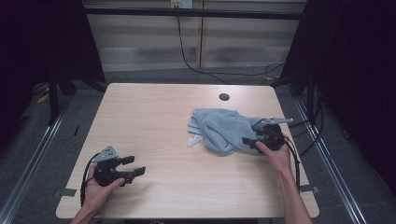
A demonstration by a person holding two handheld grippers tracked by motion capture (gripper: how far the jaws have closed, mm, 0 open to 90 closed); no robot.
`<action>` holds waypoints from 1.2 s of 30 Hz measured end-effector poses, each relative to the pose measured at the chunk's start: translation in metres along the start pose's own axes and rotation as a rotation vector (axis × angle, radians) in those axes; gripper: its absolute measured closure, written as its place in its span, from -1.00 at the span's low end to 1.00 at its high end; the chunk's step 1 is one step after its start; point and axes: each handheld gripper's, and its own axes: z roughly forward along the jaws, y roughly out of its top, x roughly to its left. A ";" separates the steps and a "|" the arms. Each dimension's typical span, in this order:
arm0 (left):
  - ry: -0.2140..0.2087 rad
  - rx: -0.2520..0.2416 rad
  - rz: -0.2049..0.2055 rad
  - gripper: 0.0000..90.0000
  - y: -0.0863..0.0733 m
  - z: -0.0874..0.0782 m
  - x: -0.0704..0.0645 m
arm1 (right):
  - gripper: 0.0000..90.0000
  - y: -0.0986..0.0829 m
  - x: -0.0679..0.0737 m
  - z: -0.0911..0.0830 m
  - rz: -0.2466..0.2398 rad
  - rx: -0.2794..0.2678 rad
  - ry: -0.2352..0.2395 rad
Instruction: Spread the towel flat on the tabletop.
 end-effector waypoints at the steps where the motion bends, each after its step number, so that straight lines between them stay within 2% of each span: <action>1: 0.000 -0.001 0.001 -0.38 0.000 0.000 0.000 | -0.64 -0.004 -0.002 0.007 0.007 0.051 -0.008; 2: 0.004 -0.001 0.007 -0.38 0.000 -0.001 0.000 | -0.67 -0.012 -0.003 0.017 0.001 0.093 -0.025; 3: 0.004 -0.001 0.007 -0.38 0.000 -0.001 0.000 | -0.67 -0.017 0.001 0.018 -0.014 0.069 -0.052; 4: 0.004 -0.005 0.005 -0.38 0.000 -0.002 -0.001 | -0.67 -0.019 0.004 0.019 -0.005 0.050 -0.076; 6: 0.004 -0.001 0.007 -0.38 0.000 -0.001 -0.001 | -0.66 -0.020 0.012 0.022 -0.040 0.065 -0.117; 8: 0.005 0.000 0.007 -0.38 0.000 0.000 -0.001 | -0.47 -0.018 0.017 0.021 -0.038 0.086 -0.111; 9: 0.005 0.000 0.007 -0.38 0.000 0.000 -0.001 | -0.47 -0.018 0.017 0.021 -0.038 0.086 -0.111; 10: 0.005 0.001 0.009 -0.38 0.000 0.000 -0.002 | -0.27 -0.017 0.020 0.018 -0.044 0.095 -0.096; 11: 0.003 0.001 0.010 -0.38 0.000 0.000 -0.002 | -0.27 -0.017 0.020 0.018 -0.044 0.095 -0.096; 12: 0.002 0.003 0.010 -0.37 0.000 0.001 -0.002 | -0.10 -0.018 0.025 0.016 -0.045 0.102 -0.091; 13: 0.002 0.003 0.010 -0.37 0.000 0.001 -0.002 | -0.10 -0.018 0.025 0.016 -0.045 0.102 -0.091; 14: 0.003 0.005 0.013 -0.37 0.000 0.001 -0.002 | 0.14 -0.018 0.031 0.015 -0.045 0.099 -0.056; 15: 0.003 0.005 0.013 -0.37 0.000 0.001 -0.002 | 0.14 -0.018 0.031 0.015 -0.045 0.099 -0.056; 16: 0.005 0.004 0.012 -0.37 0.000 0.001 -0.001 | 0.27 -0.019 0.038 0.015 -0.053 0.100 -0.033; 17: 0.005 0.004 0.012 -0.37 0.000 0.001 -0.001 | 0.27 -0.019 0.038 0.015 -0.053 0.100 -0.033; 19: 0.003 0.002 0.012 -0.37 0.000 0.001 -0.002 | 0.42 -0.019 0.046 0.016 -0.046 0.096 0.024; 20: 0.003 0.002 0.012 -0.37 0.000 0.001 -0.002 | 0.42 -0.019 0.046 0.016 -0.046 0.096 0.024; 27: 0.002 0.000 0.013 -0.37 0.000 0.000 -0.002 | 0.49 -0.022 0.069 0.020 -0.021 0.091 0.145; 29: 0.001 -0.002 0.015 -0.37 0.000 -0.001 -0.002 | 0.50 -0.020 0.080 0.020 -0.049 0.101 0.201; 30: -0.001 -0.004 0.016 -0.37 0.000 -0.001 -0.002 | 0.51 -0.017 0.085 0.018 -0.059 0.097 0.211; 32: 0.001 -0.007 0.011 -0.37 0.000 -0.001 -0.002 | 0.62 -0.009 0.092 0.011 -0.054 0.056 0.268; 36: 0.004 -0.007 0.010 -0.37 0.000 0.000 -0.001 | 0.71 0.004 0.104 0.000 -0.082 0.006 0.306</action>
